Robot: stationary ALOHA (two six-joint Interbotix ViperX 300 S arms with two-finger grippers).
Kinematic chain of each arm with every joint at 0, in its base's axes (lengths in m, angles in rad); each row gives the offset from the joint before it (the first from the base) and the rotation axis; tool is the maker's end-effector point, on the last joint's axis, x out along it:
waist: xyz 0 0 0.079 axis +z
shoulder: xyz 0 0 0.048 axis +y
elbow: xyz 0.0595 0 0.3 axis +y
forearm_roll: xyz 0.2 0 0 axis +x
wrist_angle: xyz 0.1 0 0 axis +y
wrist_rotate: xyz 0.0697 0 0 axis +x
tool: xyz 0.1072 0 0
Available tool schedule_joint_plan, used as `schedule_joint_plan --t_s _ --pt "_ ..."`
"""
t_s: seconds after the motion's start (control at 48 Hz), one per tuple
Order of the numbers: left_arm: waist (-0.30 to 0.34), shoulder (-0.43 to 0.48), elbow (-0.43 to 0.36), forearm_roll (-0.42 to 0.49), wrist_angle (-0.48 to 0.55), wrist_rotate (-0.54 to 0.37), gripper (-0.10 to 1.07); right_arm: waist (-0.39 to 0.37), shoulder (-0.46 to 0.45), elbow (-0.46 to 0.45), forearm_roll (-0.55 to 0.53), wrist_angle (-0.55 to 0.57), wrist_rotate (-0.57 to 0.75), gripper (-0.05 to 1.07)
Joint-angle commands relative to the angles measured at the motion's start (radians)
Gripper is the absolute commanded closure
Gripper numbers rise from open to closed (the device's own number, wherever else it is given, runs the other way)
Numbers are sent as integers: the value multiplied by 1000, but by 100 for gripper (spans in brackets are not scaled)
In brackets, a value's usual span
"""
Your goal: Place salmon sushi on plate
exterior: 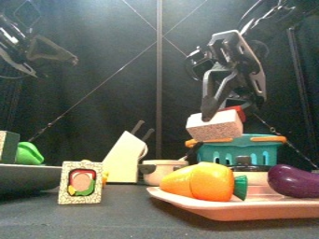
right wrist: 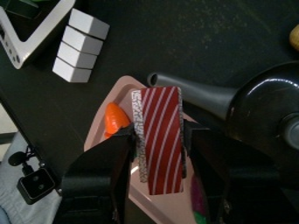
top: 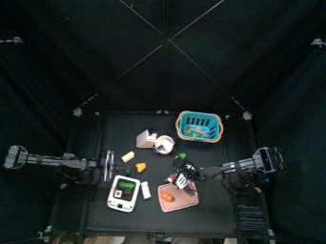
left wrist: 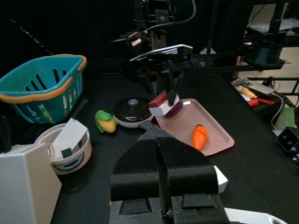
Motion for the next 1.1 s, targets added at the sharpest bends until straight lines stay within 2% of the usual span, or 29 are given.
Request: schedule_joint_plan --t_s 0.0,0.125,0.354,0.521,0.667,0.854,1.083 --pt "3 0 -23 2 -3 2 96 37 -21 -15 -120 43 132 43" --pt "2 0 -23 3 -3 2 96 91 -8 -20 -225 126 336 43" --pt "2 0 -29 3 -5 0 96 244 34 -51 -390 339 716 43" --pt "2 0 -23 0 -3 -2 96 314 89 -77 -436 466 927 43" --pt "2 0 -21 -2 -3 -3 96 327 118 -94 -437 476 977 43" --pt "2 0 -18 -5 -2 -3 96 327 210 -167 -380 486 973 42" --pt "0 0 -17 -5 0 -3 96 325 265 -192 -314 491 974 42"
